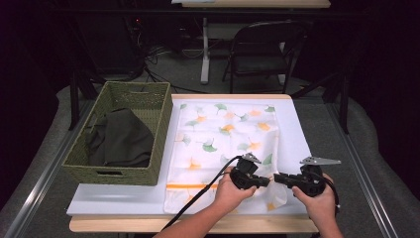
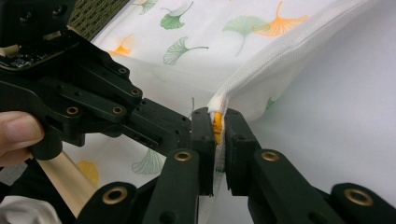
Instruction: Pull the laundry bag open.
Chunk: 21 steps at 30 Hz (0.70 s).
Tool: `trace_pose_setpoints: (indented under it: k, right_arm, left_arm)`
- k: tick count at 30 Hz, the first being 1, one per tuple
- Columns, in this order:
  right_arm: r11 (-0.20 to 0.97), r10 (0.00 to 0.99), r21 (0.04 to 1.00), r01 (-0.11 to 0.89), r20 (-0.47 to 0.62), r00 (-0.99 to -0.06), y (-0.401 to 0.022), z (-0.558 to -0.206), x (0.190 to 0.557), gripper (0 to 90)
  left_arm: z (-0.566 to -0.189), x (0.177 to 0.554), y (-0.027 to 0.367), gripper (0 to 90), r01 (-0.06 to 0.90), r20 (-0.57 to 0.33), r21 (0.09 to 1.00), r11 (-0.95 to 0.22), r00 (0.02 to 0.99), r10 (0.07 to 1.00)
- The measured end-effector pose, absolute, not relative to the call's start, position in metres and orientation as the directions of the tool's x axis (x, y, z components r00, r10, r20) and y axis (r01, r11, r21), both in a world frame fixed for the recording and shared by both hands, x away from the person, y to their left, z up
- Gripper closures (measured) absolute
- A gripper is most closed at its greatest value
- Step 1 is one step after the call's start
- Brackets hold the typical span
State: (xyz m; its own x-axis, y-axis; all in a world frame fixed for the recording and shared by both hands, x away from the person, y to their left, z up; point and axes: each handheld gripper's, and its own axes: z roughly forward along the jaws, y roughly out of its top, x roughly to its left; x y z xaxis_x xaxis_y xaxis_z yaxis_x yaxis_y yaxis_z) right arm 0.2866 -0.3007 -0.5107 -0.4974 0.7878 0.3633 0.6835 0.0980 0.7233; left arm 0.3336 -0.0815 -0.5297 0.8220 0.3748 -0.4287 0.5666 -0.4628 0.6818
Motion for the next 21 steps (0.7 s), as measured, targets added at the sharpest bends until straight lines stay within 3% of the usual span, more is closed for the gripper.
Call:
trace_pose_setpoints:
  k: [21]
  right_arm:
    - [0.099,0.804,0.728,0.678,0.343,-0.486,-0.3047,-0.5117,0.2858,84.0]
  left_arm:
    - [-0.5332,0.3293,-0.0731,89.8,0.590,-0.413,0.652,-0.476,0.803,0.430]
